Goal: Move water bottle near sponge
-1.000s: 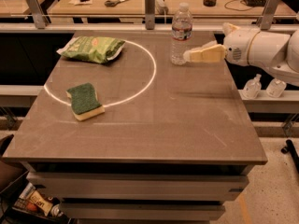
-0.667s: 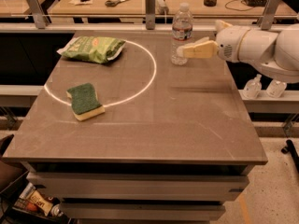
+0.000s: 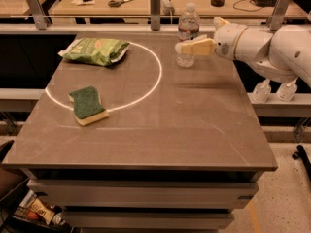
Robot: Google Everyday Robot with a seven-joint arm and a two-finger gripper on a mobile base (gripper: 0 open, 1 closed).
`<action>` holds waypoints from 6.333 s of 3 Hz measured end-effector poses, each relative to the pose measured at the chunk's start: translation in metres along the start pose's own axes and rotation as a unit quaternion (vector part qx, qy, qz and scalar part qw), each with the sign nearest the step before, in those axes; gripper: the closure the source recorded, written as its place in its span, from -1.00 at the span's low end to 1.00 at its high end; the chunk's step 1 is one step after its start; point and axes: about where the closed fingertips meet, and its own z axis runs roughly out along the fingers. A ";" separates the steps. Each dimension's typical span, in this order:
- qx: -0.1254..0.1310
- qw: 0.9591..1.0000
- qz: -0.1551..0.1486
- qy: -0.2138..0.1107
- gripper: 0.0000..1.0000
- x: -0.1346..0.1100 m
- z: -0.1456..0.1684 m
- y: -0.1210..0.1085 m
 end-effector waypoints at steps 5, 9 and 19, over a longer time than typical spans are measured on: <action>-0.034 0.999 0.001 -0.009 0.76 0.005 0.047 0.011; -0.075 0.997 0.010 -0.028 1.00 -0.019 0.027 0.042; -0.104 0.994 0.031 -0.020 0.19 -0.006 0.015 0.276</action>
Offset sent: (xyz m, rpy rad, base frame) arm 0.0373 0.0438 -0.0183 0.0178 0.0002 0.0788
